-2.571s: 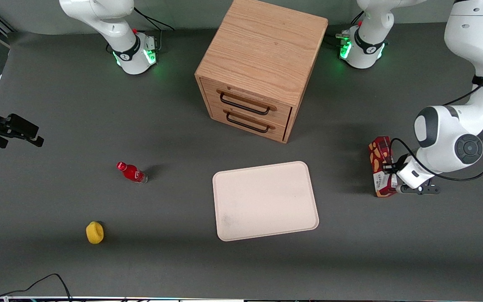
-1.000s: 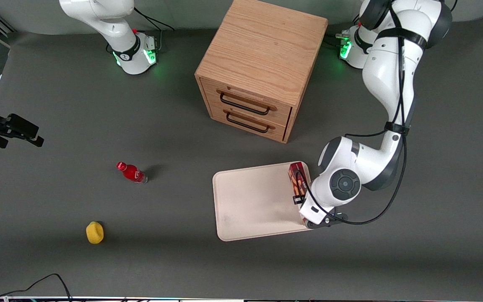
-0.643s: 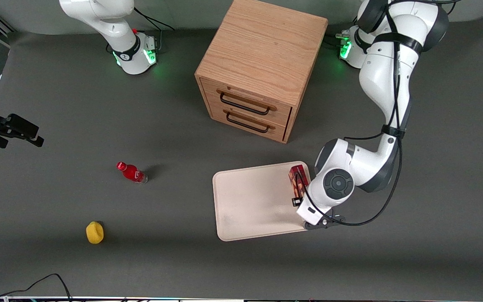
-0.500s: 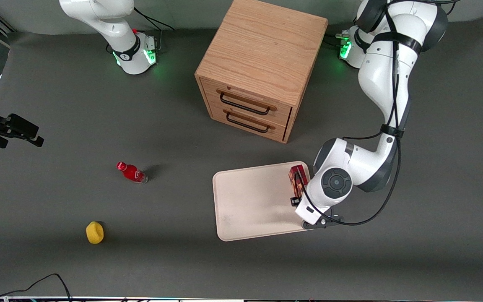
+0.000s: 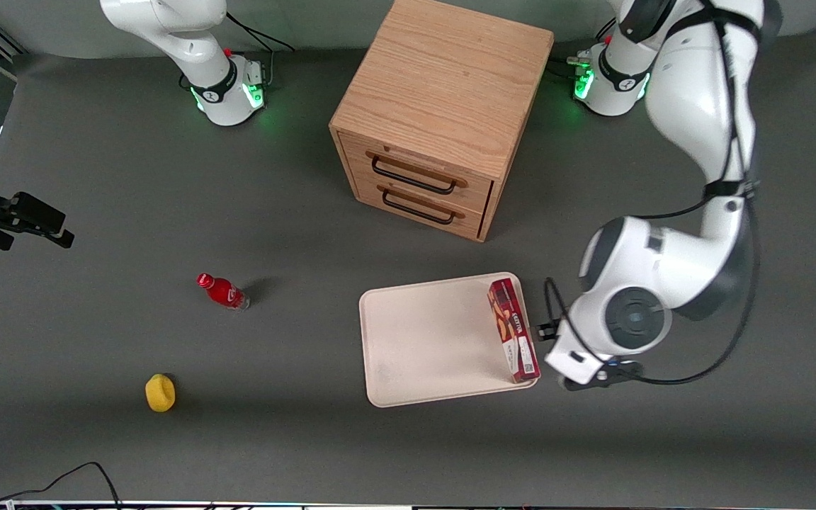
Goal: Place red cookie box on tray
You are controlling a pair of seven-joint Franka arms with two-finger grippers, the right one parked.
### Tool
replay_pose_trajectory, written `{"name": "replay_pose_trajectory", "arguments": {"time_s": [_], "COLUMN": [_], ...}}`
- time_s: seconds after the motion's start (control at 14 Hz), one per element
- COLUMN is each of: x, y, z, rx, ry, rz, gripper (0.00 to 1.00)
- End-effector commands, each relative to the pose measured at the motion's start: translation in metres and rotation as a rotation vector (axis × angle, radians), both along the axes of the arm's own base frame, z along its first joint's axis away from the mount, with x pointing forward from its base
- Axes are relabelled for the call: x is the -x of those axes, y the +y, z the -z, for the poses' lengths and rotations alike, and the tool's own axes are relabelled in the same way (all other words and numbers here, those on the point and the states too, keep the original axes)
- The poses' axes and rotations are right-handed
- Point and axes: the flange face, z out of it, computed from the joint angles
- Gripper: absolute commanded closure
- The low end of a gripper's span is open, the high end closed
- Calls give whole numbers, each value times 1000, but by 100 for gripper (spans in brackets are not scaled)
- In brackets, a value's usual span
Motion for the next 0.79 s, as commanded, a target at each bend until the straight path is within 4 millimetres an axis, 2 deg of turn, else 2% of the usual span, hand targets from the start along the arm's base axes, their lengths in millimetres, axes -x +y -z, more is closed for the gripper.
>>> {"name": "replay_pose_trajectory", "arguments": {"time_s": [0.0,0.07,0.21,0.5,0.71], "x": [15,24,48,95,130], "y": [62,82,108,179,213], "z": [-60,-71,-95,-165,-204], "rx": [37,42,35,37,24], "ry": [16,25,28,-27,-84], "rz": [70,89,128,191,201], "gripper": [0,0,0,0,0]}}
